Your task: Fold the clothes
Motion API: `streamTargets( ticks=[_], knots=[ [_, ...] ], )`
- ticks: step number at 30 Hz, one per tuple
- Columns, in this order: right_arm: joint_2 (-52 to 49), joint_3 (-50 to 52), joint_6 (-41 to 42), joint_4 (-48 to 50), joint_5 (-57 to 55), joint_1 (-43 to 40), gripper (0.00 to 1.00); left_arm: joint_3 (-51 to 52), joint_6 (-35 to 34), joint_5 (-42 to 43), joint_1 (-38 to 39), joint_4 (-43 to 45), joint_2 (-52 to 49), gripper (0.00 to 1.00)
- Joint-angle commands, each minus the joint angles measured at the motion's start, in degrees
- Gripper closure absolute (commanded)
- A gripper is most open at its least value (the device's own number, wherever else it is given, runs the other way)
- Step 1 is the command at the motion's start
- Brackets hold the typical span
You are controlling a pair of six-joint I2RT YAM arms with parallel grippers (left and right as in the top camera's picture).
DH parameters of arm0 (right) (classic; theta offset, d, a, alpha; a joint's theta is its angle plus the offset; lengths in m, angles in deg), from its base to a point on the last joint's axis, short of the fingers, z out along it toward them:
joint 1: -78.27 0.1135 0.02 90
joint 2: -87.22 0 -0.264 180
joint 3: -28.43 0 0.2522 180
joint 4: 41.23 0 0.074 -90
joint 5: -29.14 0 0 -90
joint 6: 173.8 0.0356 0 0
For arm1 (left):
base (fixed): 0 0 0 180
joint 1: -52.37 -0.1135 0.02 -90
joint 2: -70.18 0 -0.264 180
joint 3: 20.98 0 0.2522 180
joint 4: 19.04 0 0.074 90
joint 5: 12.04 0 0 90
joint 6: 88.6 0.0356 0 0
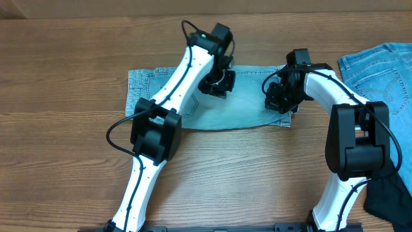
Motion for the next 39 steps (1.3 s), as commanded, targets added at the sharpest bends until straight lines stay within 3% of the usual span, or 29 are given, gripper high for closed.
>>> streamTargets(
  ticks=[1,6,12,23,28,34,37,39],
  knots=[
    [-0.02,0.63,-0.42,0.13,-4.94,-0.63,0.96,0.5,-2.73,0.83,2.97,1.73,0.35,0.96],
    [-0.02,0.63,-0.44,-0.68,-4.96,-0.66,0.96,3.15,-5.95,-8.44,7.28,3.04,0.35,0.96],
    [-0.02,0.63,-0.44,-0.72,-4.96,-0.66,0.96,14.67,-6.99,-12.59,6.97,6.69,0.35,0.96],
    [-0.02,0.63,-0.46,-0.92,-5.01,-0.66,0.96,17.29,-5.44,-15.17,-7.89,-3.78,0.72,0.96],
    [-0.02,0.63,-1.92,-1.14,-5.55,-0.66,0.96,13.97,-1.18,-8.96,-12.2,-3.98,1.14,0.96],
    [-0.02,0.63,-2.47,-1.57,-7.74,-0.66,0.96,0.2,0.15,-9.11,-12.46,-8.22,1.18,0.94],
    [-0.02,0.63,-7.45,-1.97,-7.89,-0.66,0.94,-4.52,-0.13,-13.68,-12.59,-12.02,1.18,0.92],
    [-0.02,0.61,-11.32,-2.23,-11.63,-0.66,0.84,-4.68,-1.09,-18.78,-13.05,-12.9,1.16,0.91]
  ],
)
